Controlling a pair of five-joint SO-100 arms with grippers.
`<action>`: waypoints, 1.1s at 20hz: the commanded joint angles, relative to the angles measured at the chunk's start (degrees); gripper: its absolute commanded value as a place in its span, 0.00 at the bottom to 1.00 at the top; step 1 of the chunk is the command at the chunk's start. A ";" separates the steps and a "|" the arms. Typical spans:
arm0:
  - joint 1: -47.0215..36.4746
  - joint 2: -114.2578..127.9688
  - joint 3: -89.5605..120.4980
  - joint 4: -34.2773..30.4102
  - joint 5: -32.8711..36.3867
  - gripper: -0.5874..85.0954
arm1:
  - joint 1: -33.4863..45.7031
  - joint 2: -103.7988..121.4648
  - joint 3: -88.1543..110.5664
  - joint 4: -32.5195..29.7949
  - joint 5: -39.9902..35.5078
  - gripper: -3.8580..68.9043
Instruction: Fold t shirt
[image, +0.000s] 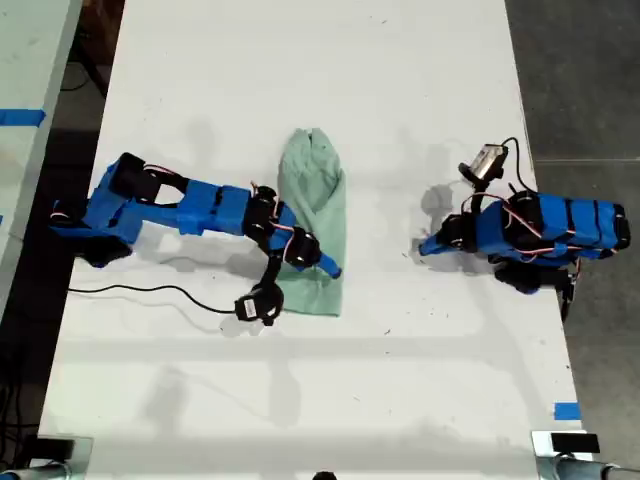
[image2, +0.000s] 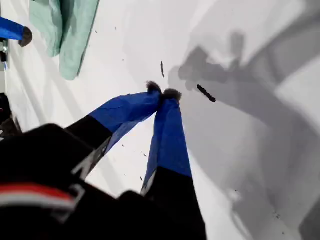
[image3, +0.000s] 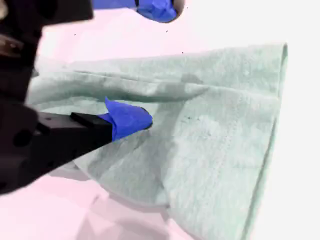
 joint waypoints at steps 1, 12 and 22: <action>-0.88 13.10 -0.35 8.09 -5.54 0.01 | 0.00 0.88 3.16 0.09 0.26 0.07; -2.55 140.27 113.55 -15.64 -9.67 0.00 | 0.09 0.88 3.16 0.09 0.44 0.07; -8.17 143.70 126.04 -12.74 -5.27 0.00 | -0.09 0.88 3.16 0.09 0.88 0.07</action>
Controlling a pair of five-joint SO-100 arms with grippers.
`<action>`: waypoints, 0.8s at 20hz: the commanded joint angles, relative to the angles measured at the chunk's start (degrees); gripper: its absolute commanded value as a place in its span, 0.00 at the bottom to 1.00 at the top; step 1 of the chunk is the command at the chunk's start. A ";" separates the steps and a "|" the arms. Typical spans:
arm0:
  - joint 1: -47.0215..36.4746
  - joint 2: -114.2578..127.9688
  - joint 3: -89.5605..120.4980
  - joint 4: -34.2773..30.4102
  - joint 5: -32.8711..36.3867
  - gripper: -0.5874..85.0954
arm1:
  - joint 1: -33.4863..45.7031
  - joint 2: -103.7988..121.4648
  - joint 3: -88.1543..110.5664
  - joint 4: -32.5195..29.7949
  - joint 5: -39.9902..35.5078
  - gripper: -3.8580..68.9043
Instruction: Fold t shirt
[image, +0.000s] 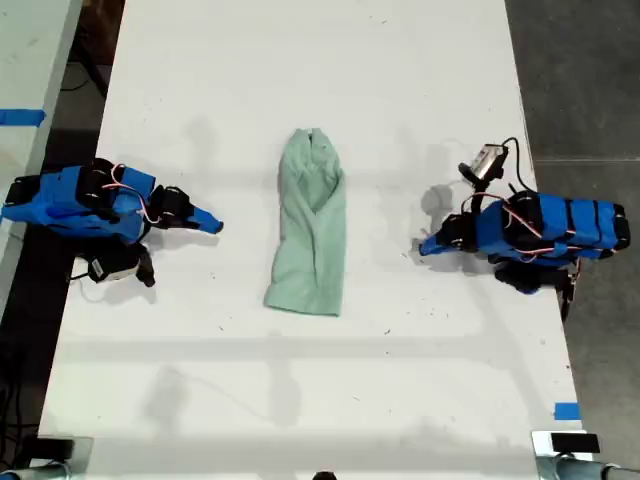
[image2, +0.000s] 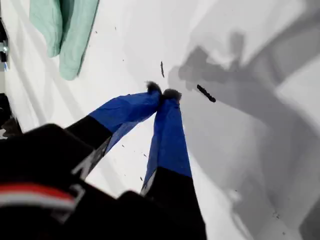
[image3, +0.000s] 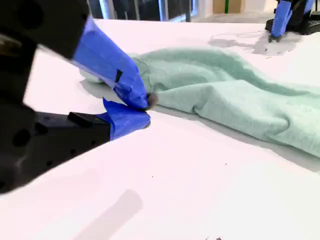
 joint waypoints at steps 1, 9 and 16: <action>-2.02 0.44 0.44 0.26 -1.05 0.00 | -0.09 0.88 3.16 0.09 0.79 0.07; -2.37 0.44 0.44 0.88 -1.32 0.00 | -0.18 0.88 3.16 0.09 0.97 0.07; -2.29 0.44 0.44 1.05 -1.58 0.00 | -0.26 0.88 3.16 0.09 1.23 0.07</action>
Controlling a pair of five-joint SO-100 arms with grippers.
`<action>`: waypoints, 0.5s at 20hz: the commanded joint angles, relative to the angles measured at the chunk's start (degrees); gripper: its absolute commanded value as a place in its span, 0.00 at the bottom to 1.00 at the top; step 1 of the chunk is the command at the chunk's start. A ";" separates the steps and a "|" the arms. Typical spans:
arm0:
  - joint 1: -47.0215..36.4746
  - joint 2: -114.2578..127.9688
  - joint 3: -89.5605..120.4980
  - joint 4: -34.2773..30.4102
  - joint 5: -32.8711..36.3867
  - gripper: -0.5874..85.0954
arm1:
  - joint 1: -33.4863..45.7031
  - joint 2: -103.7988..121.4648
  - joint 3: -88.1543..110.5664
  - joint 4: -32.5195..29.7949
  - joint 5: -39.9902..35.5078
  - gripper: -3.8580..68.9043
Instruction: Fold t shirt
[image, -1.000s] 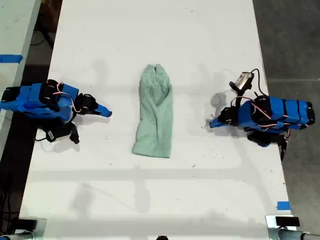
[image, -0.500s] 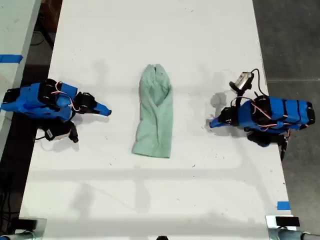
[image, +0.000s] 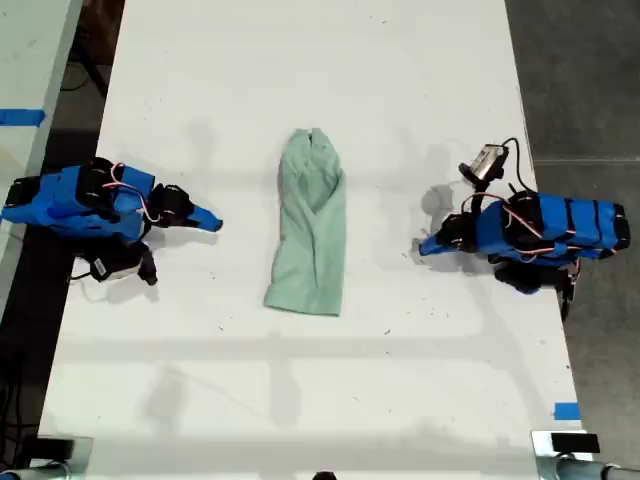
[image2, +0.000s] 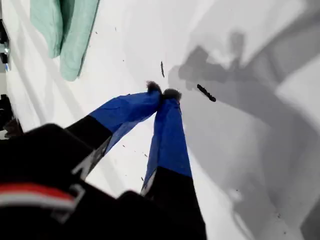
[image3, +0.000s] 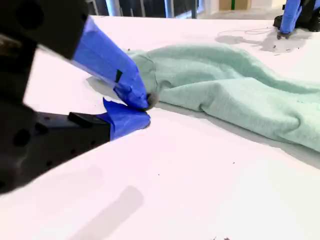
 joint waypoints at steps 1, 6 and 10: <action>-0.88 0.44 0.44 0.09 -1.67 0.00 | -0.26 0.88 3.16 0.09 0.88 0.07; -0.97 0.44 0.44 0.18 -1.76 0.00 | -0.09 0.88 3.16 0.09 0.97 0.07; -1.14 0.44 0.44 0.18 -1.76 0.00 | 0.00 0.88 3.16 0.09 0.70 0.07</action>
